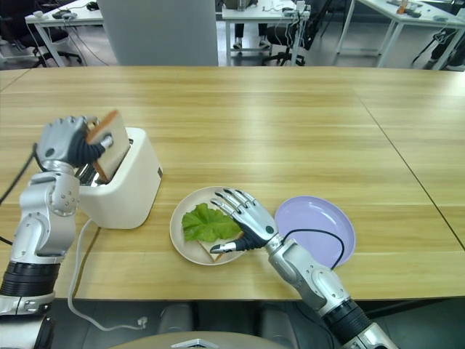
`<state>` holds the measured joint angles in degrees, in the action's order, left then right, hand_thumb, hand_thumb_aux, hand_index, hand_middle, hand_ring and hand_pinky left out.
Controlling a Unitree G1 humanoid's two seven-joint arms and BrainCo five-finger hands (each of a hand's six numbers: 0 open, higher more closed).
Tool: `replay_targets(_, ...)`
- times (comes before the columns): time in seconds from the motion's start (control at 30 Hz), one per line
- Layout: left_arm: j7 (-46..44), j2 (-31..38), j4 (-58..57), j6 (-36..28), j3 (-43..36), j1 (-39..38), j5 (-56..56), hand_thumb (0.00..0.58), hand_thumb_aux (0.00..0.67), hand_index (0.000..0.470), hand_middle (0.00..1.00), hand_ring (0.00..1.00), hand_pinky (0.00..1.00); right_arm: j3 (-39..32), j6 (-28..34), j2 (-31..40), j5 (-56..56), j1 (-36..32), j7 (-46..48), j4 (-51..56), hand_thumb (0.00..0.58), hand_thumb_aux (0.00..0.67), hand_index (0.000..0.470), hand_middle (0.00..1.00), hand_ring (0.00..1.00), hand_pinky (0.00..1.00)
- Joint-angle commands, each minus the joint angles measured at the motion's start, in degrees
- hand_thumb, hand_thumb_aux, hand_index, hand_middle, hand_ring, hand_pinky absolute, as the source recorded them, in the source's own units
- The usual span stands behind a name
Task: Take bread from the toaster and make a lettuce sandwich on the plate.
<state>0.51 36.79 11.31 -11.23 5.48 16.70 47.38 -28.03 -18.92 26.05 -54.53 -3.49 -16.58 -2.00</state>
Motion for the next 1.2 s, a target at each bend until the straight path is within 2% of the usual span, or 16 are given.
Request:
replay_targets(0.03,4.5,0.6,7.1,2.0,3.5,1.7,0.2,0.580,0.670,0.460,1.00,1.00,1.00,4.8,-0.8,1.5,0.1,2.0,-4.4,-3.8,0.000,0.000,0.000,0.00,0.00,0.00)
replay_targets(0.13,3.8,-0.2,11.4,3.8,3.8,2.3,-1.9,0.580,0.670,0.460,1.00,1.00,1.00,8.1,-1.2,3.0,-1.2,3.6,-7.8,-6.4,0.000,0.000,0.000,0.00,0.00,0.00)
replay_targets(0.27,-2.3,-3.9,15.6,4.1,2.2,2.1,-10.2,0.580,0.670,0.460,1.00,1.00,1.00,11.7,-2.0,5.8,-4.2,5.5,-12.5,-9.4,0.000,0.000,0.000,0.00,0.00,0.00)
replay_targets(0.47,-14.1,-12.1,19.0,-1.4,-1.2,0.6,-27.3,0.580,0.670,0.460,1.00,1.00,1.00,14.4,-3.4,9.1,-8.8,7.5,-17.6,-12.7,0.000,0.000,0.000,0.00,0.00,0.00)
replay_targets(0.67,-23.7,-16.5,10.3,-5.6,-6.8,-5.4,-38.6,0.580,0.670,0.460,1.00,1.00,1.00,12.1,-6.0,10.4,-13.6,9.1,-19.5,-14.6,0.000,0.000,0.000,0.00,0.00,0.00)
replay_targets(0.87,-28.3,-19.6,3.4,-7.5,-11.5,-9.3,-44.6,0.580,0.670,0.460,1.00,1.00,1.00,6.9,-7.9,10.0,-13.4,7.6,-12.6,-9.1,0.000,0.000,0.000,0.00,0.00,0.00)
replay_targets(1.2,-26.2,-23.1,-6.2,-5.5,-15.7,-9.8,-44.3,0.580,0.670,0.460,1.00,1.00,1.00,1.2,-10.8,9.2,-9.6,6.2,-2.8,-1.3,0.000,0.000,0.000,0.00,0.00,0.00)
